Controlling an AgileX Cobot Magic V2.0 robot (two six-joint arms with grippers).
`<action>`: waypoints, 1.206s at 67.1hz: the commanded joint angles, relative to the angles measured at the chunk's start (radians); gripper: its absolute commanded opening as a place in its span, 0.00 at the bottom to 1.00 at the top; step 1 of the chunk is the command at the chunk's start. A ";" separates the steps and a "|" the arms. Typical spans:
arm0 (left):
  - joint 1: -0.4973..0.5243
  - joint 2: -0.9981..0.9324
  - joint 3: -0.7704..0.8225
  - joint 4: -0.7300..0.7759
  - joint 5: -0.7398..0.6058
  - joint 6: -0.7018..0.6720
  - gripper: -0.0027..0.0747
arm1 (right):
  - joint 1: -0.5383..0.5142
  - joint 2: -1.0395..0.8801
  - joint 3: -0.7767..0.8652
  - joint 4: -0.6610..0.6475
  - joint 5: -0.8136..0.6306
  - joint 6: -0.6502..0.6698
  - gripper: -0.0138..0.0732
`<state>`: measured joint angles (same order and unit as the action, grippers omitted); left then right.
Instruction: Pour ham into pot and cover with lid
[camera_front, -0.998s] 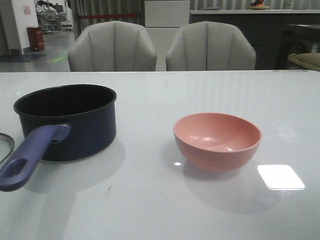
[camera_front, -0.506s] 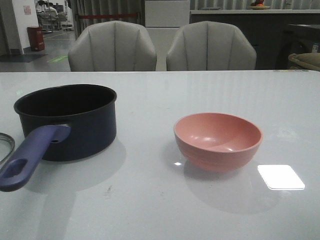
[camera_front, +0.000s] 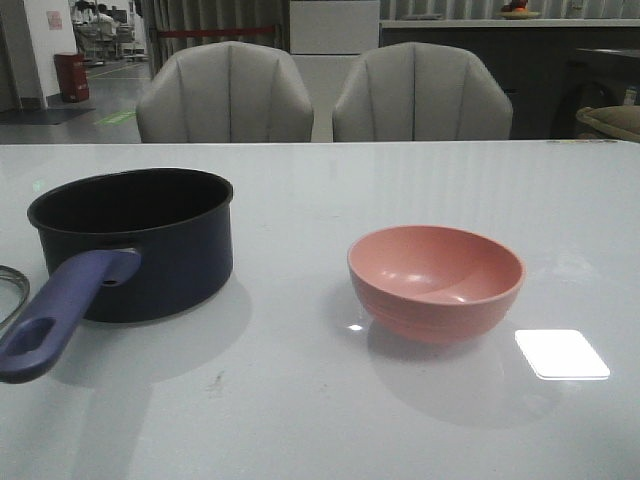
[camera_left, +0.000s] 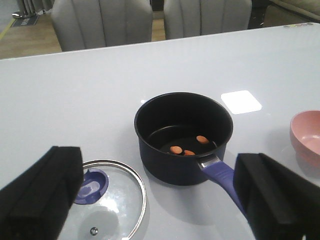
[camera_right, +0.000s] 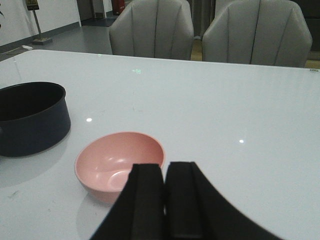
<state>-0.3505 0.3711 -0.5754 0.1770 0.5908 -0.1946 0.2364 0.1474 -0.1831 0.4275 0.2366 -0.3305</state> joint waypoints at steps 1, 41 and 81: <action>-0.002 0.121 -0.097 0.068 -0.059 -0.098 0.87 | 0.001 0.009 -0.025 0.010 -0.080 -0.003 0.32; 0.197 0.669 -0.332 0.068 0.164 -0.202 0.87 | 0.001 0.009 -0.025 0.010 -0.080 -0.003 0.32; 0.453 1.226 -0.619 -0.305 0.382 0.219 0.87 | 0.001 0.009 -0.025 0.010 -0.079 -0.003 0.32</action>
<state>0.1022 1.5538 -1.1412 -0.0963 0.9655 -0.0123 0.2364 0.1474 -0.1831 0.4275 0.2366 -0.3305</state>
